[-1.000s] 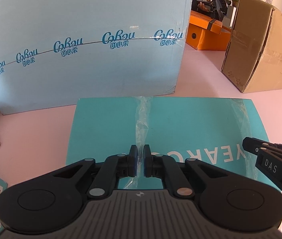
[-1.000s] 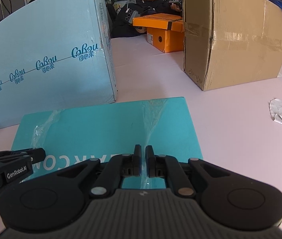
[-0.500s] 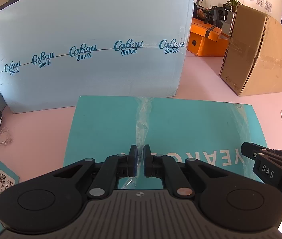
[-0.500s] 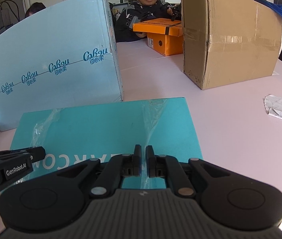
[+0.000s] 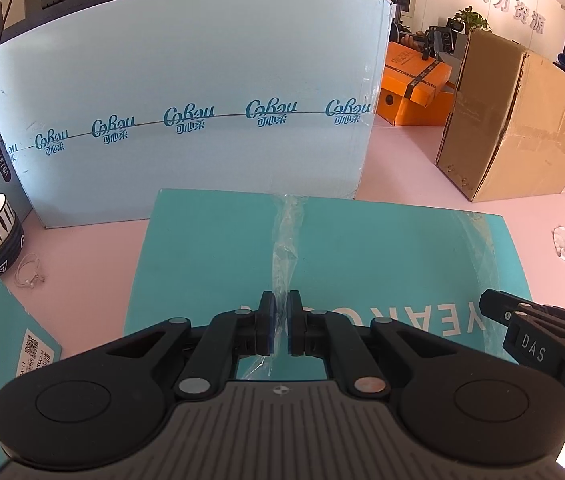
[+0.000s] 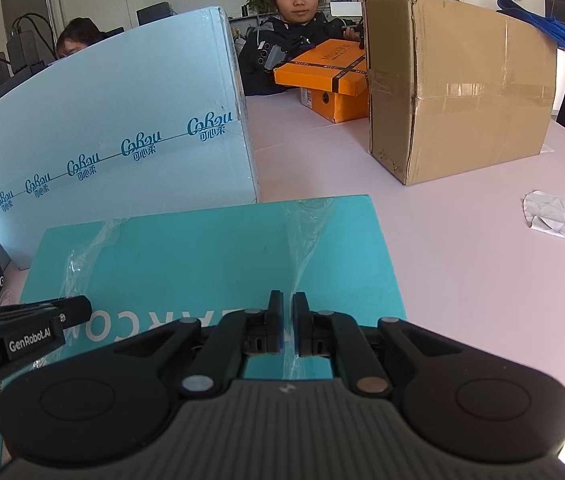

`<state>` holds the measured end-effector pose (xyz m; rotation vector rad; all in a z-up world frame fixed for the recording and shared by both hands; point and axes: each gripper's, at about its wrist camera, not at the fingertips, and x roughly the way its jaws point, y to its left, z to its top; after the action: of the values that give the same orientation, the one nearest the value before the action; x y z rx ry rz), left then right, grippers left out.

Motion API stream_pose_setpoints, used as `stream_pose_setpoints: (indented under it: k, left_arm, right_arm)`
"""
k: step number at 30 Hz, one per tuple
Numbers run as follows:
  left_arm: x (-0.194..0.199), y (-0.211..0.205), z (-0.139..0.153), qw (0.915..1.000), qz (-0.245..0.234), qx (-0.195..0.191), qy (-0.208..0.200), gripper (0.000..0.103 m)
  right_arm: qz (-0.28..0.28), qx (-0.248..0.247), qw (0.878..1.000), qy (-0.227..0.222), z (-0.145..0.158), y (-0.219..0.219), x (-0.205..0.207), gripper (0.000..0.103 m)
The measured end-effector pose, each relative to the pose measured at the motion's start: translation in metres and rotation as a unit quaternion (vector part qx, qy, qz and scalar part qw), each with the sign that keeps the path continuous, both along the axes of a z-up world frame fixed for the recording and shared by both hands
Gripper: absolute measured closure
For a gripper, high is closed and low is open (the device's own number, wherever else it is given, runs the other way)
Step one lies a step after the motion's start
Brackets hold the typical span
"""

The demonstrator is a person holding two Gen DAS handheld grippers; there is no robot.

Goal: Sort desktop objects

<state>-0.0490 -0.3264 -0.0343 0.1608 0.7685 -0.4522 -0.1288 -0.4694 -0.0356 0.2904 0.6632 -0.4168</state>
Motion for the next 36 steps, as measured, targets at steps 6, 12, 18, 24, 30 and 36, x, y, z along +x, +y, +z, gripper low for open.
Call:
stream_pose_setpoints:
  k: [6, 12, 18, 24, 30, 36]
  left_arm:
    - [-0.006, 0.006, 0.009, 1.0000, -0.001, -0.005, -0.003, 0.099]
    - [-0.011, 0.014, 0.013, 1.0000, -0.001, -0.008, -0.001, 0.099]
    - [-0.015, 0.023, 0.019, 0.9999, 0.000, -0.012, -0.005, 0.099]
    - [-0.019, 0.029, 0.023, 0.9998, 0.000, -0.015, -0.009, 0.099]
    - [-0.024, 0.035, 0.029, 0.9997, 0.000, -0.019, -0.012, 0.099]
    - [-0.030, 0.044, 0.041, 0.9994, -0.001, -0.029, -0.021, 0.099]
  right_arm:
    - [-0.005, 0.001, 1.000, -0.007, 0.007, 0.007, -0.007, 0.095]
    - [-0.009, 0.000, 1.000, -0.013, 0.015, 0.015, -0.014, 0.095]
    - [-0.010, 0.005, 1.000, -0.015, 0.016, 0.023, -0.020, 0.095]
    - [-0.013, 0.009, 1.000, -0.015, 0.017, 0.029, -0.024, 0.095]
    - [-0.014, 0.006, 1.000, -0.020, 0.022, 0.035, -0.026, 0.095]
    - [-0.017, 0.010, 0.999, -0.028, 0.031, 0.040, -0.031, 0.094]
